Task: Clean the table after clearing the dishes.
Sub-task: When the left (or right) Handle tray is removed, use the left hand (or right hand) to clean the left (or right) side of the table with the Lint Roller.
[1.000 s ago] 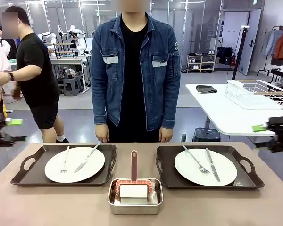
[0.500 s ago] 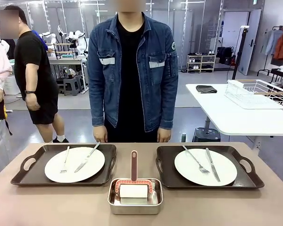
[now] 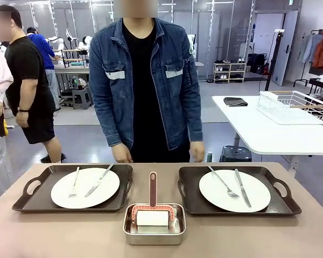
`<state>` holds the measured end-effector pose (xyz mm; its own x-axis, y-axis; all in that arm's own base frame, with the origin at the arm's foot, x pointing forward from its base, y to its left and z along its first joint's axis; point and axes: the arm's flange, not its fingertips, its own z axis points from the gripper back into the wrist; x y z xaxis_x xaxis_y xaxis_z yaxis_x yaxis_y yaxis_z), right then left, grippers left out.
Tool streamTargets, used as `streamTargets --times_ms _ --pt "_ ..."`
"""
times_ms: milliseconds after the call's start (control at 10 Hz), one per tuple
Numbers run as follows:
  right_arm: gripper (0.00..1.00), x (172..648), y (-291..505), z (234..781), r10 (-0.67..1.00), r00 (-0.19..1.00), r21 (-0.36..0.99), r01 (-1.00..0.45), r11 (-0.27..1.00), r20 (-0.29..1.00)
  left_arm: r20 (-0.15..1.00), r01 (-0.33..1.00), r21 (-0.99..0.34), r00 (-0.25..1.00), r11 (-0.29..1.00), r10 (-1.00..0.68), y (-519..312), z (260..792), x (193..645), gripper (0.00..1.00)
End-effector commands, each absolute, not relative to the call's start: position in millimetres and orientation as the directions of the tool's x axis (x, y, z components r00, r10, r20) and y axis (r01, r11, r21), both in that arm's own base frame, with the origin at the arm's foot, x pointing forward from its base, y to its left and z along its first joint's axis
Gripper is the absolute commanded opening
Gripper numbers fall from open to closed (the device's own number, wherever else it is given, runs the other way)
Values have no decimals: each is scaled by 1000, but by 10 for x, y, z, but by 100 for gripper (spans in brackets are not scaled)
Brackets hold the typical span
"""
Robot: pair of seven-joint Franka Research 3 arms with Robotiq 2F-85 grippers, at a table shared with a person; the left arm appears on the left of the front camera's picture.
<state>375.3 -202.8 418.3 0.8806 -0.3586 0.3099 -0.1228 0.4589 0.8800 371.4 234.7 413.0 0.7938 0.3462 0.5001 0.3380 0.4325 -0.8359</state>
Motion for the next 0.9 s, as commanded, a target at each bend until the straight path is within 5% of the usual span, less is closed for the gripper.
streamTargets --times_ms 0,800 --pt "100 3747 -2022 4191 -356 878 882 -138 451 319 505 351 -839 785 414 358 2363 4141 3686 100" --pt "100 3747 -2022 4191 -356 878 882 -138 451 319 505 351 -839 785 414 358 2363 4141 3686 100"
